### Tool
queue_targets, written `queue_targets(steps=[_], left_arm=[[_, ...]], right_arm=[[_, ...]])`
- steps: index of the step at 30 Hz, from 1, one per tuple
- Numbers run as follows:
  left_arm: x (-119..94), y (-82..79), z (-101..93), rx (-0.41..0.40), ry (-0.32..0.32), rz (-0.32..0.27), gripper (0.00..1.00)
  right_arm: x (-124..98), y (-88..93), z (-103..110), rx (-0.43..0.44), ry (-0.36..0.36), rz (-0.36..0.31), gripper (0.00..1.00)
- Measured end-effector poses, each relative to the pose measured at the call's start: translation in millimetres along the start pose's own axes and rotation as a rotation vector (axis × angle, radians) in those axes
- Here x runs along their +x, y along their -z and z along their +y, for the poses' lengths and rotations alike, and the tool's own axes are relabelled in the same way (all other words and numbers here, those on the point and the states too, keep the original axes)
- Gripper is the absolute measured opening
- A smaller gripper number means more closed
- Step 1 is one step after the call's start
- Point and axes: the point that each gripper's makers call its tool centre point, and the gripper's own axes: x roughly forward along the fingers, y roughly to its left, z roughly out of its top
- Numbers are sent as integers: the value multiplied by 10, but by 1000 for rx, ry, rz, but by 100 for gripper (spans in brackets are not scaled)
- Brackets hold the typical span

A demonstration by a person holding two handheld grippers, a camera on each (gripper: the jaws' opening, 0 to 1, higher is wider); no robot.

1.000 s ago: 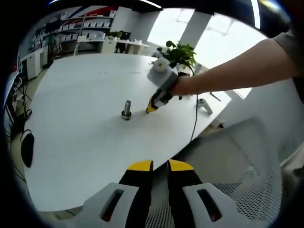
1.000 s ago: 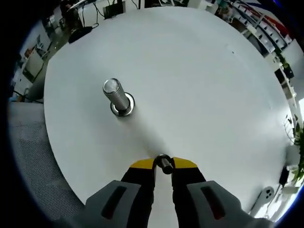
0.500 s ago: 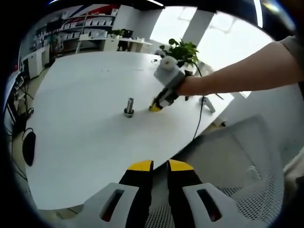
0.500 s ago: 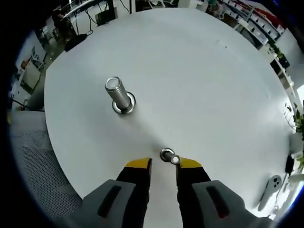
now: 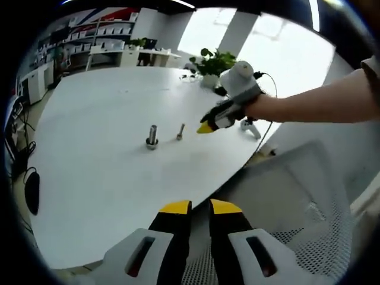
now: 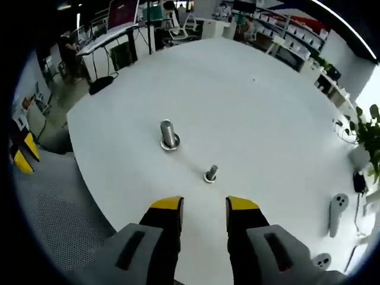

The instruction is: Place the washer onto the threaded stud by aligning its center hole with the stud, sliding it down to the base, and recovering from edge contact or off-axis alignment until the washer reaches the visible bottom stop.

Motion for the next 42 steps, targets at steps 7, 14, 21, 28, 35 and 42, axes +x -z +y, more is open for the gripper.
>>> queue_targets(steps=[7, 14, 21, 28, 35, 42], left_arm=[[-39, -84, 40, -27, -20, -53, 9], [-110, -201, 157, -75, -77, -132, 11], [-149, -216, 288, -110, -149, -149, 14], [-228, -315, 339, -93, -193, -200, 14], [-320, -376, 426, -99, -257, -254, 14], [-273, -373, 358, -63, -242, -225, 14]], right_arm=[[-513, -30, 124, 47, -94, -166, 35], [-1008, 102, 143, 88, -90, -252, 39], [-1257, 173, 281, 37, -101, -350, 38], [-1462, 212, 335, 149, -165, -428, 39], [-1417, 414, 323, 223, -179, -443, 39], [-1367, 425, 462, 117, -222, -418, 39]])
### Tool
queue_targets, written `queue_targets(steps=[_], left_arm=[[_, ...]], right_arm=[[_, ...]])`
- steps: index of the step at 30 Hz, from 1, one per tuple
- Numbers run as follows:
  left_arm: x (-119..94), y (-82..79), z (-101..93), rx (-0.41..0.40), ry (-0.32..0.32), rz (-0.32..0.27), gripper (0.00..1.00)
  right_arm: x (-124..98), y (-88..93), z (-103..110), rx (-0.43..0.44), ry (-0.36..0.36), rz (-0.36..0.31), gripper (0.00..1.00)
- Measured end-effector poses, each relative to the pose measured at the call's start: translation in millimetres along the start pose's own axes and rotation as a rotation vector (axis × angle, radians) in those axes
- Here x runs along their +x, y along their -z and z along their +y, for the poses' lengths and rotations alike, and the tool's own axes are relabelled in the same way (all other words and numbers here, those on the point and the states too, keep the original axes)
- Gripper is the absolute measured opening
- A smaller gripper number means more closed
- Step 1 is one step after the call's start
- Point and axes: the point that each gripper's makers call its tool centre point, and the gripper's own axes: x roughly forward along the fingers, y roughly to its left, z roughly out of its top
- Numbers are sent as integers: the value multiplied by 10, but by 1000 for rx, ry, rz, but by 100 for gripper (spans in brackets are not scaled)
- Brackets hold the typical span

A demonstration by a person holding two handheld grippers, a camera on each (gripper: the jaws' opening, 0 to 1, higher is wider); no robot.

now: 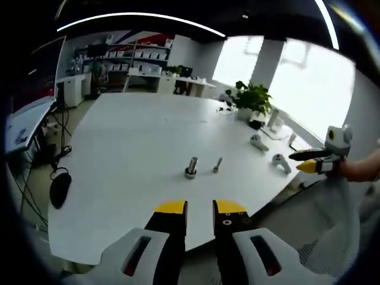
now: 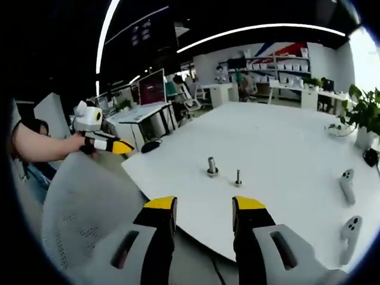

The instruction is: Place the washer onto the threaded stud by aligning its center hole with the stud, sliding it down to the base, and recovering from edge contact or off-axis alignment until the washer reaches the visible bottom stop.

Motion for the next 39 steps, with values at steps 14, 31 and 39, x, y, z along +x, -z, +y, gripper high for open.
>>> queue_targets(steps=[14, 31, 39], left_arm=[[-63, 4, 131, -4, -67, -17, 14], [-60, 96, 191, -25, -89, 25, 12], [-62, 102, 223, -18, -104, 29, 12]], right_arm=[[-4, 10, 50, 24, -26, -14, 38], [-16, 23, 13, 59, -16, -16, 35], [-70, -99, -28, 107, -8, -94, 35]])
